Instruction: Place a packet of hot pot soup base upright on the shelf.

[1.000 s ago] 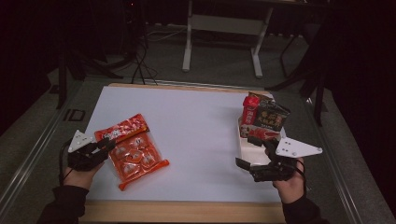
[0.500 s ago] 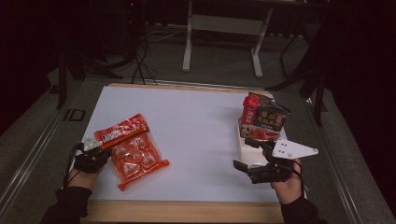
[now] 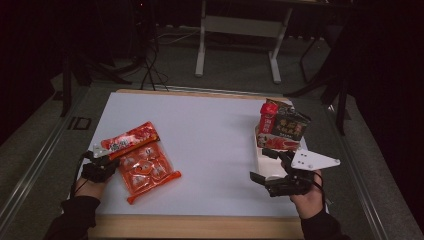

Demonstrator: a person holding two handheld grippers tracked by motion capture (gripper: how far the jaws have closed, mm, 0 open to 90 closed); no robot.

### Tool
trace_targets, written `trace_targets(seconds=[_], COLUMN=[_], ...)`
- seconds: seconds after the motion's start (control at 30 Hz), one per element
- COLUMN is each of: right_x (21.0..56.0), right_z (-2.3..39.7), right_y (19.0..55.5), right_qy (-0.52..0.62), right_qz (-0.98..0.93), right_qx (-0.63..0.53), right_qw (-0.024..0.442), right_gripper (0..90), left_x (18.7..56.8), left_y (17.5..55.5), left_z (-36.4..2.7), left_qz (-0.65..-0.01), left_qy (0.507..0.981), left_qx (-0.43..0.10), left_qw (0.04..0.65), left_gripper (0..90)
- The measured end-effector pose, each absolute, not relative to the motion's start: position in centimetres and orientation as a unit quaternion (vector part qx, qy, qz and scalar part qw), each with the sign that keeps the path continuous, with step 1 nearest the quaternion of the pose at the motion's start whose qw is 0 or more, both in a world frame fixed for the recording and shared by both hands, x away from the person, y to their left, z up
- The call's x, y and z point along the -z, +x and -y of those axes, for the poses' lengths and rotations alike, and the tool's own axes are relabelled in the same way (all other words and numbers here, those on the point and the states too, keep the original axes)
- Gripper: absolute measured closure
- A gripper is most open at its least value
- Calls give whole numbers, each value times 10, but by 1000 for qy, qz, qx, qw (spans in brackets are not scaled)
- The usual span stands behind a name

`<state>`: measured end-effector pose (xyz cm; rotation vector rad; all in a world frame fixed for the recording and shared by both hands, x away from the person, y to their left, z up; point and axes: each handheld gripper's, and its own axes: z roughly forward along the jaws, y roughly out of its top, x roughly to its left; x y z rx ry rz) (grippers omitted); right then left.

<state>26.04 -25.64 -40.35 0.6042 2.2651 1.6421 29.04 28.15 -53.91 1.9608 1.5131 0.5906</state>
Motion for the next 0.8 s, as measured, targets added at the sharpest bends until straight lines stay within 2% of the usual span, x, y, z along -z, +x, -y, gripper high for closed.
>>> trace_targets(seconds=[0.37,0.8], right_x=[405,405], right_z=[252,255], right_y=[260,261], right_qy=[204,204], right_qz=[-789,-788], right_qx=[-564,-565], right_qw=[133,135], right_gripper=[157,158], left_x=[539,537], left_y=[300,315], left_z=[-272,-240], left_qz=[-560,-530], left_qy=[742,763], left_qx=[-212,-200], left_qw=[300,311], left_gripper=[899,899])
